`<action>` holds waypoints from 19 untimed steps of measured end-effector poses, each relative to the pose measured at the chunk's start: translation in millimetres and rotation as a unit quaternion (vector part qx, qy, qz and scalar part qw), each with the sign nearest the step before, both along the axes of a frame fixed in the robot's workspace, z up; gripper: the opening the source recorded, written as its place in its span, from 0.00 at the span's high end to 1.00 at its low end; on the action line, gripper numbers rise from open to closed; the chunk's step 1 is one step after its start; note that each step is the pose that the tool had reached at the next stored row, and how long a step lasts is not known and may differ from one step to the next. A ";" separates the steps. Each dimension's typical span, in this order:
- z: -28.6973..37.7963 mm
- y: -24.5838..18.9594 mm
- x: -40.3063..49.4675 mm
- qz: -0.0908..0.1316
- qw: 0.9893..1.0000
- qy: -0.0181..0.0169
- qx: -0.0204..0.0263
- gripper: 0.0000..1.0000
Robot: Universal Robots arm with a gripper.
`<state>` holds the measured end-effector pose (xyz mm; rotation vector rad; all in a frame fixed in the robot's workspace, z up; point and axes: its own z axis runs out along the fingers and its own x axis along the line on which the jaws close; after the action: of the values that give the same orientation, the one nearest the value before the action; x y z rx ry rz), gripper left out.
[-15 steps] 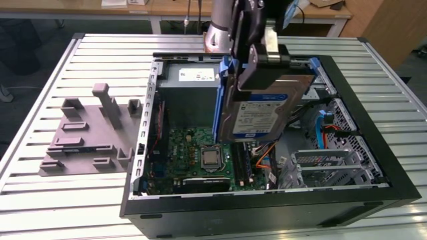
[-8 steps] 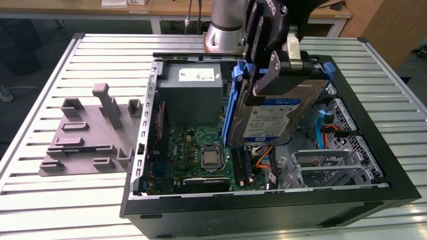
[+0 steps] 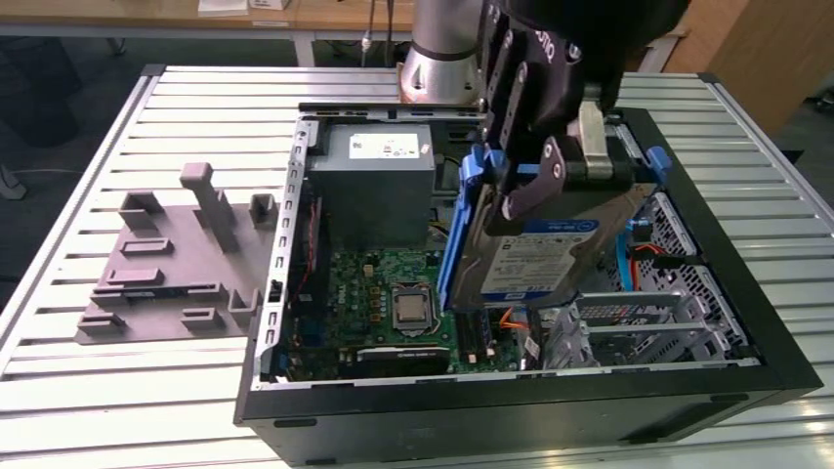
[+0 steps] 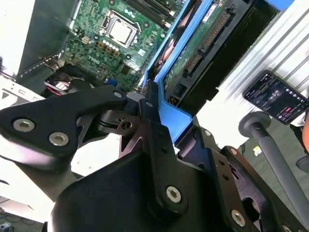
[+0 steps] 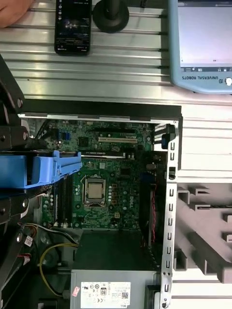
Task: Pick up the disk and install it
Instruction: 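Insert the disk into the insertion slot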
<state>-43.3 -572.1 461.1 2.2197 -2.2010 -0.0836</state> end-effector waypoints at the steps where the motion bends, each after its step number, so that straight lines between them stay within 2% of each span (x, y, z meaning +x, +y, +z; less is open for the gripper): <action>1: -0.2 -1.6 1.7 0.000 1.000 0.000 0.000 0.64; 8: -0.9 -7.6 23.0 0.000 1.000 0.000 0.000 0.64; 19: -0.9 -7.8 23.9 0.000 1.000 0.000 0.000 0.64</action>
<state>-19.4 -579.9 460.2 2.2197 -2.2010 -0.0836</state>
